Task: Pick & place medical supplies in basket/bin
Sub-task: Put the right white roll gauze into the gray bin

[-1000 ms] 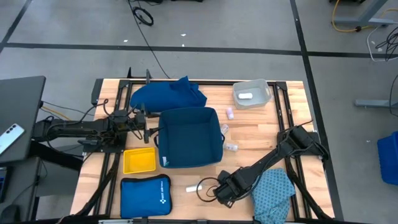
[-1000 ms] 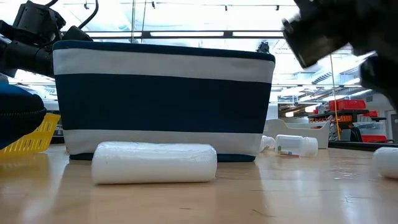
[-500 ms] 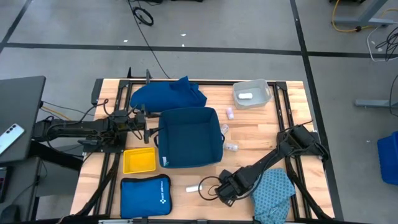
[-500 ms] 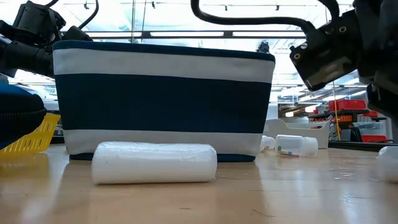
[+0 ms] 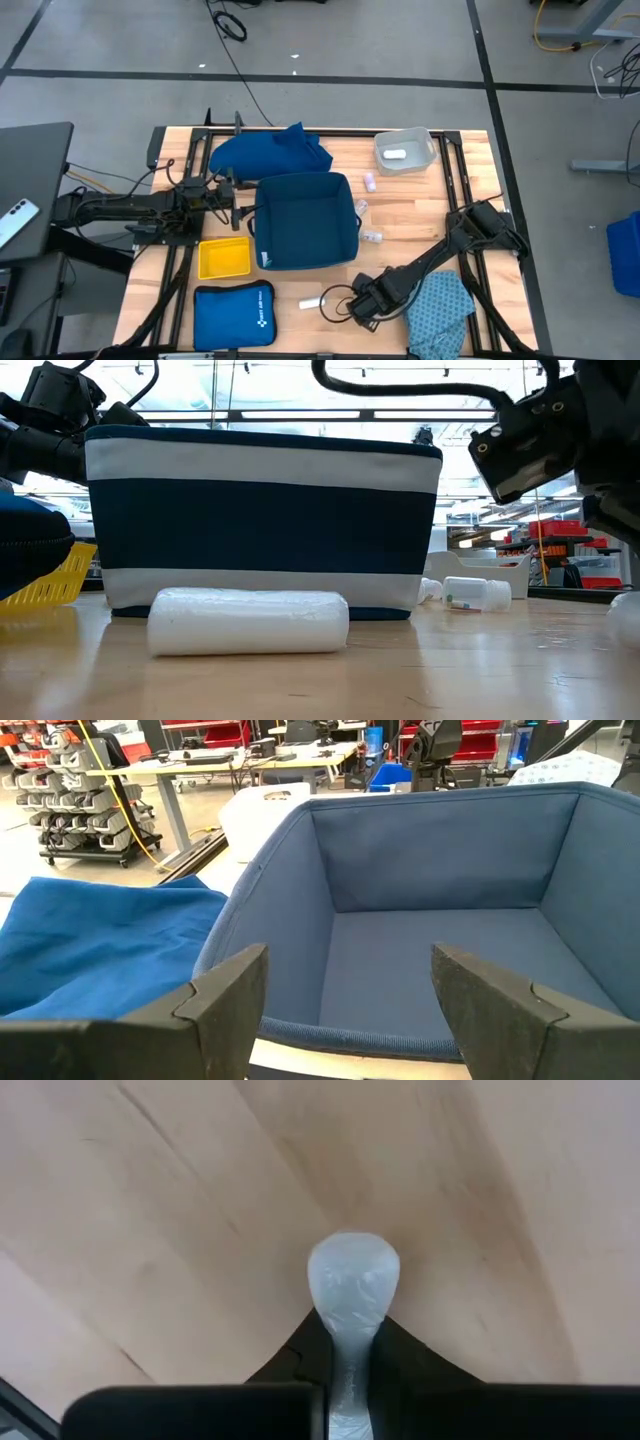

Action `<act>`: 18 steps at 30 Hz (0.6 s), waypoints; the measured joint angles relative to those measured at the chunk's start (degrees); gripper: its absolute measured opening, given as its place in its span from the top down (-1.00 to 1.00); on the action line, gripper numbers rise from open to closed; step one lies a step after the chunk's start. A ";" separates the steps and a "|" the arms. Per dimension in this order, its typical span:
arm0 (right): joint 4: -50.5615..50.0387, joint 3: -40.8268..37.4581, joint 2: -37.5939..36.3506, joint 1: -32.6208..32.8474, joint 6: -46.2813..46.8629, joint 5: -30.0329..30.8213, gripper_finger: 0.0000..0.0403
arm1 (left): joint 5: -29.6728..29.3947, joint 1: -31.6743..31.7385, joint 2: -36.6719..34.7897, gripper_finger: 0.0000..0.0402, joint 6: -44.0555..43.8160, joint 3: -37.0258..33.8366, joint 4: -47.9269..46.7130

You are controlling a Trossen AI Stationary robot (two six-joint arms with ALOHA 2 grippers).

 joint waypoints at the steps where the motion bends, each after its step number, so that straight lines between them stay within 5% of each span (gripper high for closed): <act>1: 0.11 0.00 0.00 0.13 -0.35 0.21 0.85 | 0.00 0.00 0.00 -0.39 -0.02 0.00 -0.02; 10: 5.91 0.08 -1.21 2.76 -5.37 6.16 0.85 | 0.00 0.00 0.00 -0.39 -0.02 0.02 -0.04; 18: 17.22 0.70 -1.42 5.24 -16.81 21.46 0.85 | 0.00 0.02 0.00 -0.39 -0.02 0.01 -0.07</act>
